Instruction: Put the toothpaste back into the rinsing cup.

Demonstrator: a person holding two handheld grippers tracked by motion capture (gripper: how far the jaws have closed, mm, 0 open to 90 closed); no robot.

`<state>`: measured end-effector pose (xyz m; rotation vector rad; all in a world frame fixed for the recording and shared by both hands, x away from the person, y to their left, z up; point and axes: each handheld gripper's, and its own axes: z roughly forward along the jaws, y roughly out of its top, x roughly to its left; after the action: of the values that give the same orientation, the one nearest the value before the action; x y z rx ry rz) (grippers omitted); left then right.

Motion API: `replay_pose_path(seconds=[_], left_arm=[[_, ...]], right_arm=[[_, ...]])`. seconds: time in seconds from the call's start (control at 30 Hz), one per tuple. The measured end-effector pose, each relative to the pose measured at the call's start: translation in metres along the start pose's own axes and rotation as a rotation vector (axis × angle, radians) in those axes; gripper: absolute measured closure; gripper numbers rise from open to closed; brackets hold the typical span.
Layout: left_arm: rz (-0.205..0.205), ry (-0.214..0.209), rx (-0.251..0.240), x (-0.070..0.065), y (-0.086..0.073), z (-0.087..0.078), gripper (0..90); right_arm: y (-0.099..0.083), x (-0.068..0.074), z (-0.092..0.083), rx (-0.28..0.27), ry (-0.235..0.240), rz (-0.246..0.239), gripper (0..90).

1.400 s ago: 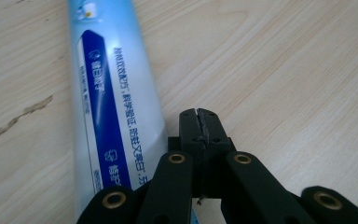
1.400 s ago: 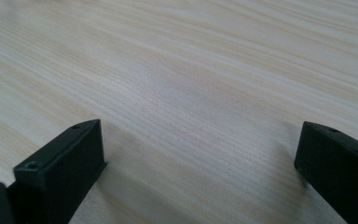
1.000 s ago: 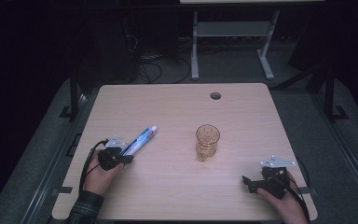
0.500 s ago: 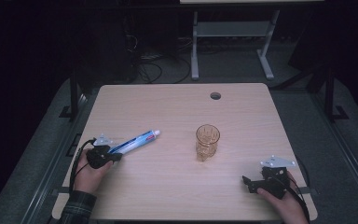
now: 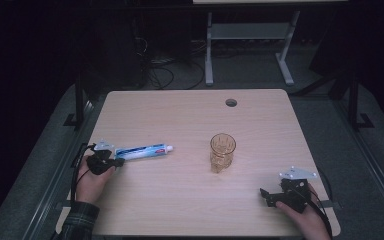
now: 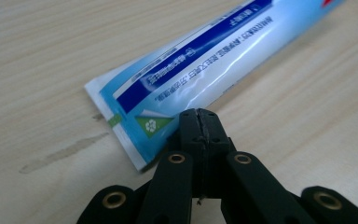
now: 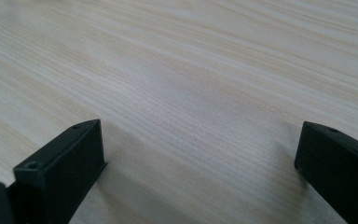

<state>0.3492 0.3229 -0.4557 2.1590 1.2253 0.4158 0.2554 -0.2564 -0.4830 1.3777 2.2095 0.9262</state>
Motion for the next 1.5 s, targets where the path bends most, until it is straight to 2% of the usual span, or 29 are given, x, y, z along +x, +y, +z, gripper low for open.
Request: replay_pose_path(seconds=[0.17, 0.4, 0.6, 0.7, 0.93, 1.4, 1.5], left_arm=[[-0.029, 0.008, -0.011, 0.010, 0.001, 0.003, 90.0], [-0.041, -0.015, -0.029, 0.008, 0.003, 0.000, 90.0], [-0.022, -0.058, -0.050, -0.007, 0.019, -0.005, 90.0], [0.004, -0.081, -0.061, -0.017, 0.033, -0.005, 90.0], [0.018, -0.109, -0.091, -0.027, 0.052, -0.001, 90.0], [0.046, -0.161, -0.099, -0.048, 0.087, 0.020, 90.0], [0.057, -0.169, -0.086, -0.052, 0.093, 0.027, 90.0]], right_arm=[[0.000, 0.000, 0.000, 0.000, 0.000, 0.000, 0.7], [0.000, 0.000, 0.000, 0.000, 0.000, 0.000, 0.7], [0.000, 0.000, 0.000, 0.000, 0.000, 0.001, 0.7], [0.000, 0.000, 0.000, 0.000, -0.001, 0.001, 0.7], [0.000, 0.000, 0.000, 0.000, -0.001, 0.001, 0.7], [0.000, 0.000, 0.000, 0.000, 0.000, 0.000, 0.7], [0.000, 0.000, 0.000, 0.000, -0.001, 0.000, 0.7]])
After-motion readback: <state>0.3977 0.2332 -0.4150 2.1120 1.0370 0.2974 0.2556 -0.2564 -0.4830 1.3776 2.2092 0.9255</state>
